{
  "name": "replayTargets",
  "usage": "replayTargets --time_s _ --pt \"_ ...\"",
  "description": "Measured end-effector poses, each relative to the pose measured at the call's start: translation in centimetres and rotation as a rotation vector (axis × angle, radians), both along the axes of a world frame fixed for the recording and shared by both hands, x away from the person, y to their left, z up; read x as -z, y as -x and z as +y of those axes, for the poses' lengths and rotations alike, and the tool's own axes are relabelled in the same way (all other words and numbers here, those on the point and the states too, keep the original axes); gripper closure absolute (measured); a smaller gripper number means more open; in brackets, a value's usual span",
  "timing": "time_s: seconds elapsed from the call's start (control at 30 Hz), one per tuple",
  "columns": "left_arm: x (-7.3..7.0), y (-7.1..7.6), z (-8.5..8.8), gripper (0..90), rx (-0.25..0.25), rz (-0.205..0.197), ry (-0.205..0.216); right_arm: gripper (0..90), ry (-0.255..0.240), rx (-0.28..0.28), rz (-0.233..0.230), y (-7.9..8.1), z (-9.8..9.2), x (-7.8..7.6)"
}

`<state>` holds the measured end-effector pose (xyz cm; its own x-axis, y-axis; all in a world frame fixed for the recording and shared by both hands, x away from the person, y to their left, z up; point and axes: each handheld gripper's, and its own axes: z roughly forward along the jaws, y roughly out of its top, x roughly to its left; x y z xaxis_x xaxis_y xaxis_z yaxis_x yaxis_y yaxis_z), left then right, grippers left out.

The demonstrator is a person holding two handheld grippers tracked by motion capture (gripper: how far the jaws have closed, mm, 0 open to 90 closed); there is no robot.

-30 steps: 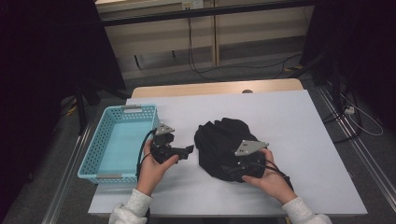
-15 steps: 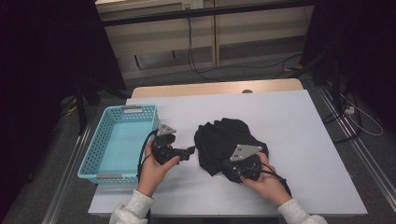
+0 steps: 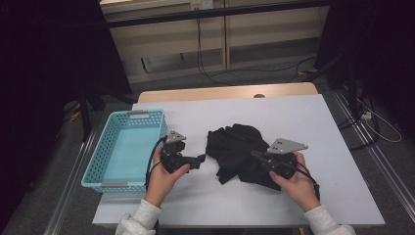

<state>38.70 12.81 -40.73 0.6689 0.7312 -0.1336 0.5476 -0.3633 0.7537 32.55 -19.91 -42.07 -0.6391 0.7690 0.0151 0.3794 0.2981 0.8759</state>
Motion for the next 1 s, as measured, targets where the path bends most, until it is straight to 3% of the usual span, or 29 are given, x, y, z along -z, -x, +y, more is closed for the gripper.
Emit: replayTargets --time_s 0.27,0.53,0.63,0.77,1.0 --pt "0.6 0.1 -0.8 8.5 0.027 0.008 -0.015 90.0 -0.033 0.069 -0.013 0.0 -2.2 -0.5" --pt "0.6 0.2 -1.0 8.6 0.033 0.007 -0.014 90.0 -0.027 0.125 0.001 0.0 -4.0 -0.5" --pt "0.7 0.2 -1.0 8.5 0.034 0.010 -0.016 90.0 -0.040 0.146 0.034 -0.1 -4.6 0.0" --pt "0.9 0.1 -1.2 8.6 0.039 0.015 -0.021 90.0 -0.012 0.151 0.065 -0.2 -4.9 0.7" --pt "1.0 0.1 -1.3 8.5 0.040 0.017 -0.023 90.0 -0.024 0.151 0.042 0.0 -4.8 0.3"
